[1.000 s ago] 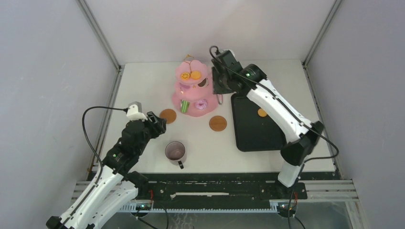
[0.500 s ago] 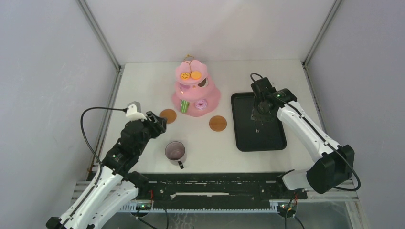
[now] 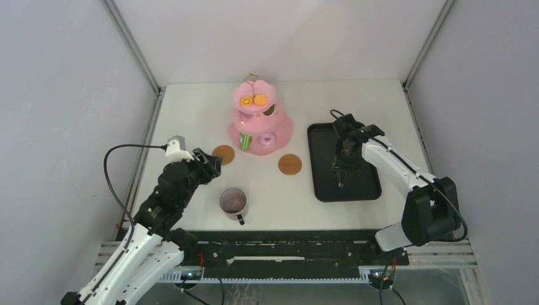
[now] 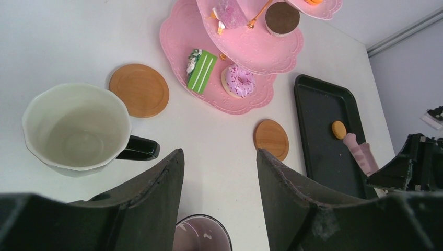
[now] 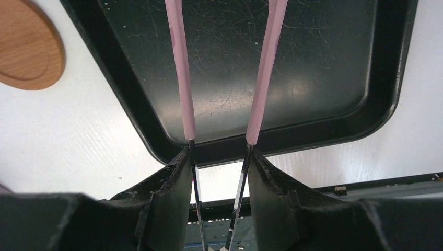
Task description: Serve the afternoon tea
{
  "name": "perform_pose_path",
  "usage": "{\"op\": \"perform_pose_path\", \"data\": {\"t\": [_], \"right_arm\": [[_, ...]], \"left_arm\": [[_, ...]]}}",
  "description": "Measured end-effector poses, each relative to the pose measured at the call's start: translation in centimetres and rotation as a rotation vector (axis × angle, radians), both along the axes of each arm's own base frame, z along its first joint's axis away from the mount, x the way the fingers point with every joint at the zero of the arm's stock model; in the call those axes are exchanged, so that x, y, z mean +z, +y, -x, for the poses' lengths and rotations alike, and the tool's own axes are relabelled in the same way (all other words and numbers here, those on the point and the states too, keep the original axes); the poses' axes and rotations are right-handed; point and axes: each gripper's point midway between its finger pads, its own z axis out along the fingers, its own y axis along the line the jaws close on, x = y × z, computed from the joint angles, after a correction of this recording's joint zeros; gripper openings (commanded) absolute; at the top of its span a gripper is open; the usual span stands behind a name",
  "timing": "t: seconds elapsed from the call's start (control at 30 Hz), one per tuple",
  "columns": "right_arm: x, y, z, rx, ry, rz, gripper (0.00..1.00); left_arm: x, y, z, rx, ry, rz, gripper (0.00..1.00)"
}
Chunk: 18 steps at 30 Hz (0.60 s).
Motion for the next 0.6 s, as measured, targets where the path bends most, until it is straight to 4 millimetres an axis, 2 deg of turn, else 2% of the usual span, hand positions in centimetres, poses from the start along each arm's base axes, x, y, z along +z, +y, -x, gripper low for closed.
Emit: {"op": "perform_pose_path", "data": {"t": [0.27, 0.6], "right_arm": [[-2.6, -0.5, 0.1, -0.030, 0.061, -0.012, 0.49], [-4.7, -0.8, -0.9, -0.058, 0.098, -0.013, 0.50]], "left_arm": [[-0.2, 0.0, -0.1, 0.000, 0.007, -0.004, 0.59], [-1.1, -0.2, -0.4, 0.000, 0.038, -0.021, 0.59]]}}
